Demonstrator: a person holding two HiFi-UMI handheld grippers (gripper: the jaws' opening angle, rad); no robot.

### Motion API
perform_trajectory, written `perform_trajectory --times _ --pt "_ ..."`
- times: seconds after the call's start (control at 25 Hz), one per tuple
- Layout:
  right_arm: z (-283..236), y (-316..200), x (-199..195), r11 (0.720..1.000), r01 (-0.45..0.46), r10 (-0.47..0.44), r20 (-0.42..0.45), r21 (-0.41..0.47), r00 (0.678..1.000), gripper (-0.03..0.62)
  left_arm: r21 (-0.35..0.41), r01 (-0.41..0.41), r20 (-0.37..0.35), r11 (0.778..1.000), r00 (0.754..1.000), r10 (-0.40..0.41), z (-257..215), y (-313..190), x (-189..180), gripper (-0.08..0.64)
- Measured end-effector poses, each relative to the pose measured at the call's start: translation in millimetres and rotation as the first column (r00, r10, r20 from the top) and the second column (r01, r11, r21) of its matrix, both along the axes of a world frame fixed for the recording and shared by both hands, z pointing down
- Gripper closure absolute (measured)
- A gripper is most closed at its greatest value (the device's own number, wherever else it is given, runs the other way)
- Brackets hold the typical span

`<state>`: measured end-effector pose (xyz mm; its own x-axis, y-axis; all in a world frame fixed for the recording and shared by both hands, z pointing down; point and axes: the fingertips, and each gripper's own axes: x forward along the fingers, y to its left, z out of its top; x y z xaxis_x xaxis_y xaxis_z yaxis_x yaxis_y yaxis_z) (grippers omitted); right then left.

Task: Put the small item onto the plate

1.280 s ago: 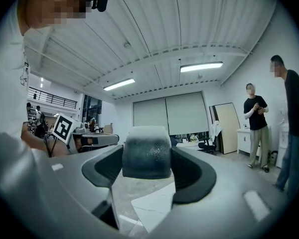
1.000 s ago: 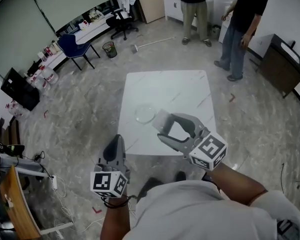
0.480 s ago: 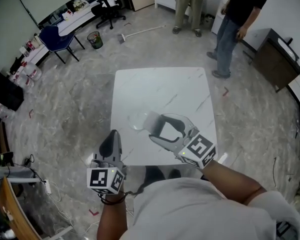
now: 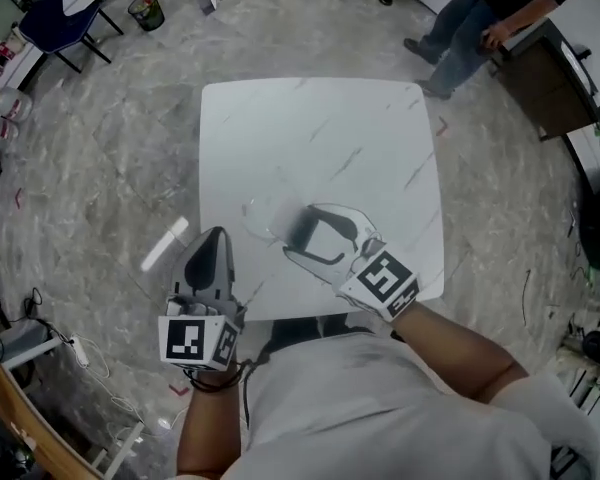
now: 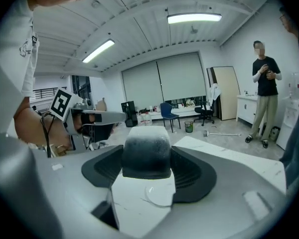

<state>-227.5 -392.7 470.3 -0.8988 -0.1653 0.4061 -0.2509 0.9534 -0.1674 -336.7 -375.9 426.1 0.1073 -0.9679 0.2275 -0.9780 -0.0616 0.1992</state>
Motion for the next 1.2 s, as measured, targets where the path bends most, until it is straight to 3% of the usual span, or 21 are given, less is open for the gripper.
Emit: perform_trajectory --times 0.32,0.48,0.6,0.92,1.2 --pt "135.7 -27.7 -43.0 0.996 0.001 -0.016 -0.173 -0.084 0.985 0.304 -0.146 -0.039 -0.074 0.988 0.997 0.028 118.5 -34.3 -25.0 0.554" --pt "193.3 -29.7 -58.0 0.997 0.027 -0.047 -0.276 -0.078 0.96 0.304 -0.214 -0.049 -0.029 0.976 0.999 0.044 169.9 -39.5 -37.1 0.554" --pt "229.0 -34.1 -60.3 0.997 0.035 -0.058 -0.352 -0.072 0.934 0.304 -0.241 -0.079 -0.043 0.967 0.997 0.071 201.7 -44.1 -37.7 0.554" --pt "294.8 -46.9 -77.5 0.994 0.085 -0.107 -0.498 -0.067 0.86 0.304 -0.266 -0.083 -0.092 0.96 0.994 0.061 248.1 -52.2 -49.0 0.554" --pt "325.2 -48.5 -80.6 0.99 0.123 -0.139 -0.575 -0.068 0.806 0.304 -0.294 -0.066 -0.125 0.953 0.992 0.03 269.6 -48.1 -59.2 0.554"
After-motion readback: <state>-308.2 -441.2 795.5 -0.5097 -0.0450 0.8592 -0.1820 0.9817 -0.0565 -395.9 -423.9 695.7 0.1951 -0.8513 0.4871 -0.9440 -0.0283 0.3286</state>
